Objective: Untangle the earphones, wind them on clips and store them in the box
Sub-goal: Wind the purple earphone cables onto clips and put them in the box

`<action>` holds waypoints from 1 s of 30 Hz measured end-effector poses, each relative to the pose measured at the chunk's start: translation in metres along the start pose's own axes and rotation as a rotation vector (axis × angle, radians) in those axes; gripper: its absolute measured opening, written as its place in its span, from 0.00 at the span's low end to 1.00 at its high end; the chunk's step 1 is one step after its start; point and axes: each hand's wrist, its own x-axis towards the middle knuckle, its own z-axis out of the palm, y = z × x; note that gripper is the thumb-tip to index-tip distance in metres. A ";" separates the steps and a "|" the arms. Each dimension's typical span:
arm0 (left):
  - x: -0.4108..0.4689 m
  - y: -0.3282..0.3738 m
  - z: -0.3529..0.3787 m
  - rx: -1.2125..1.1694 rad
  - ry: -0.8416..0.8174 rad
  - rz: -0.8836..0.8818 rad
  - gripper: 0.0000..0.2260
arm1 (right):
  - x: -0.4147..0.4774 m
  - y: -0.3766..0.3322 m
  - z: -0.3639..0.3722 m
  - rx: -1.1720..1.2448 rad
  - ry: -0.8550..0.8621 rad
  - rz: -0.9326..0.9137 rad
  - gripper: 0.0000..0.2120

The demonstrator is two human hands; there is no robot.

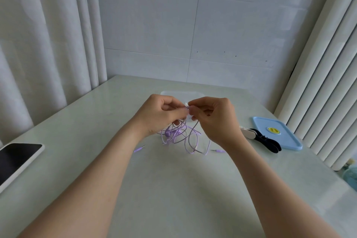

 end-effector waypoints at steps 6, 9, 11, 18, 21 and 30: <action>0.008 -0.009 -0.001 0.034 0.103 -0.022 0.07 | -0.002 -0.001 -0.001 0.023 0.003 -0.039 0.07; 0.012 -0.013 -0.003 -0.003 0.256 -0.055 0.08 | -0.003 -0.003 0.000 0.028 -0.035 -0.062 0.07; 0.013 -0.015 -0.004 -0.035 0.341 -0.078 0.08 | -0.002 -0.002 0.001 0.062 -0.079 -0.055 0.07; 0.013 -0.015 0.003 -0.111 0.238 -0.094 0.06 | -0.002 0.003 0.010 0.129 0.027 0.066 0.06; 0.013 -0.012 0.000 -0.174 0.203 -0.100 0.05 | 0.001 0.006 0.008 0.005 0.129 0.023 0.05; 0.008 -0.004 0.003 -0.214 0.084 -0.089 0.08 | 0.001 -0.003 0.005 0.337 0.226 0.072 0.08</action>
